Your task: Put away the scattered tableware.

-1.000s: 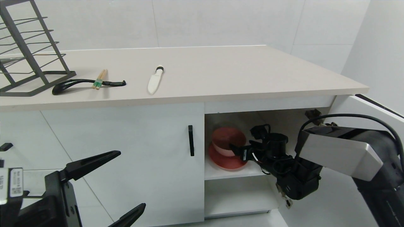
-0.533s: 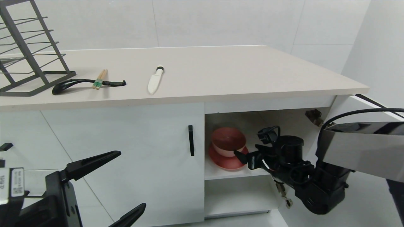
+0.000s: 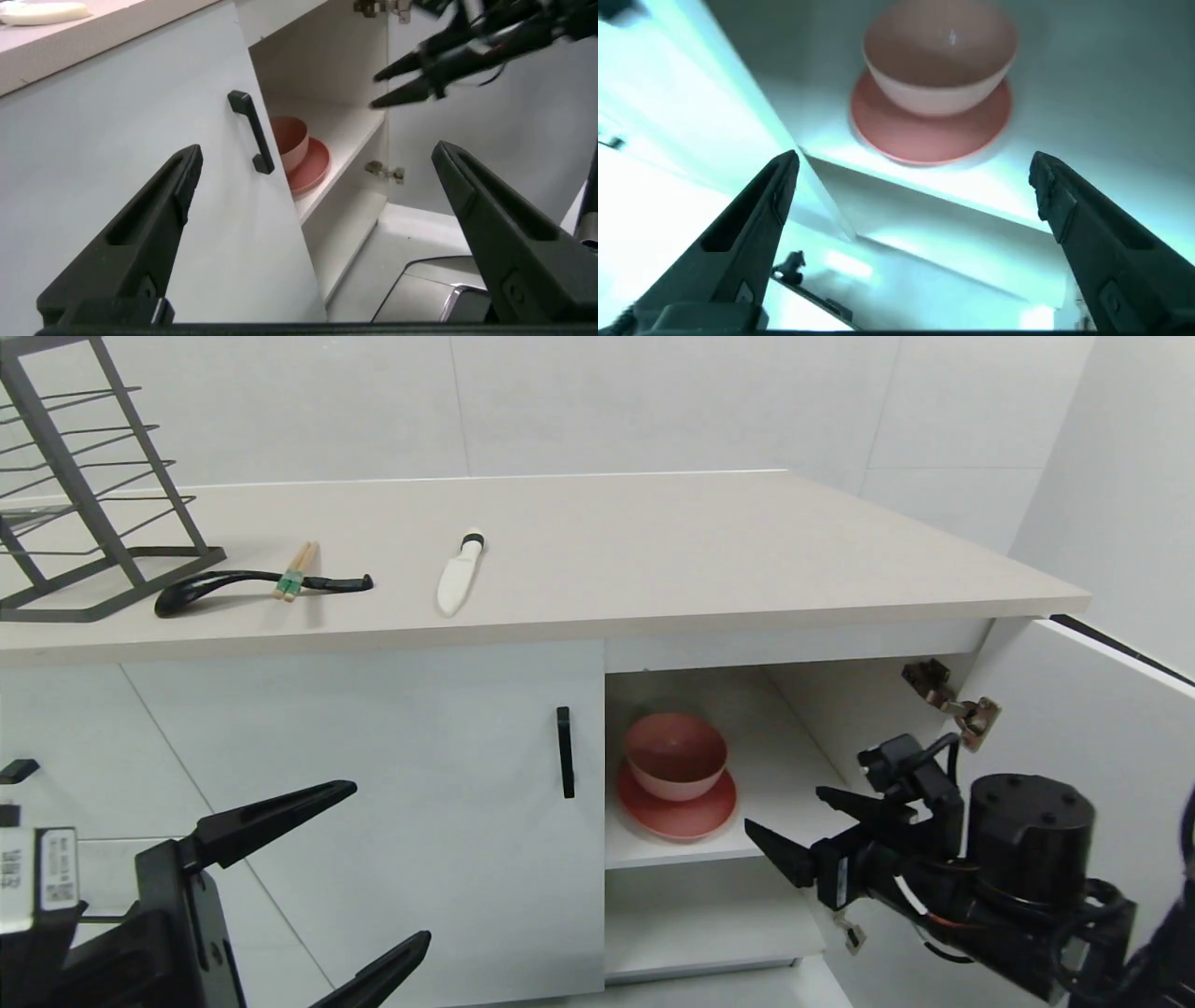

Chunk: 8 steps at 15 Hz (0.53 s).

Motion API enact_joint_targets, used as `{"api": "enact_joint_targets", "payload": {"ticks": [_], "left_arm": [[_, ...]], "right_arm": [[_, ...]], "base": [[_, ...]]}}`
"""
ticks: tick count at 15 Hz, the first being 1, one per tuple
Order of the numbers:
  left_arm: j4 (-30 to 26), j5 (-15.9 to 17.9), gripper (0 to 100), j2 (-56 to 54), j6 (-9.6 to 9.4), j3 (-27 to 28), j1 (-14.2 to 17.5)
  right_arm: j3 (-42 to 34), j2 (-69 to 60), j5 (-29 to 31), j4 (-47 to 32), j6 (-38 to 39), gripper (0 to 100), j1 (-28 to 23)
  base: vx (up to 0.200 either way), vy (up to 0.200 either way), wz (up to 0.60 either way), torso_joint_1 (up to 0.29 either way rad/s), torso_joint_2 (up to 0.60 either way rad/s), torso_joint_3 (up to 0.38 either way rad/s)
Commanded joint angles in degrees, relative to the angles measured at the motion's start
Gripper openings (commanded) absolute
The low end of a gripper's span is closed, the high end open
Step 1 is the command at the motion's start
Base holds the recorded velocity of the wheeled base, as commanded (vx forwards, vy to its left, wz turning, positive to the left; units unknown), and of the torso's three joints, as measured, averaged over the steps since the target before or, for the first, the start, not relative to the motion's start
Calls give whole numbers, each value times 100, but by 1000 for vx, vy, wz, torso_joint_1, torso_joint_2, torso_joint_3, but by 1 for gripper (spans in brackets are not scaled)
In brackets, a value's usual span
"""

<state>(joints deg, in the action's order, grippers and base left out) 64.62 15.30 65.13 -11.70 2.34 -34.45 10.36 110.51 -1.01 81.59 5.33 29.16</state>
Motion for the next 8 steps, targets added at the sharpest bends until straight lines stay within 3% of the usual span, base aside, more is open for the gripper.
{"api": "enact_joint_targets", "payload": {"ticks": [1, 2, 6, 8], "left_arm": [[24, -1, 100, -97, 1, 56, 386], [15, 8, 100, -203, 1, 65, 624], [-2, -71, 100, -484, 10, 144, 808], [-178, -669, 100, -704, 45, -14, 1028]], "right_arm": [[-570, -1699, -4, -20, 3, 100, -7], [-764, -2147, -4, -29, -5, 100, -24], [-1036, -3299, -4, -530, -23, 100, -473], [-1036, -3598, -4, -662, -32, 100, -534]], "base": [[0, 0, 0, 0, 0, 0], [0, 0, 0, 0, 0, 0], [0, 0, 0, 0, 0, 0], [0, 0, 0, 0, 0, 0]]}}
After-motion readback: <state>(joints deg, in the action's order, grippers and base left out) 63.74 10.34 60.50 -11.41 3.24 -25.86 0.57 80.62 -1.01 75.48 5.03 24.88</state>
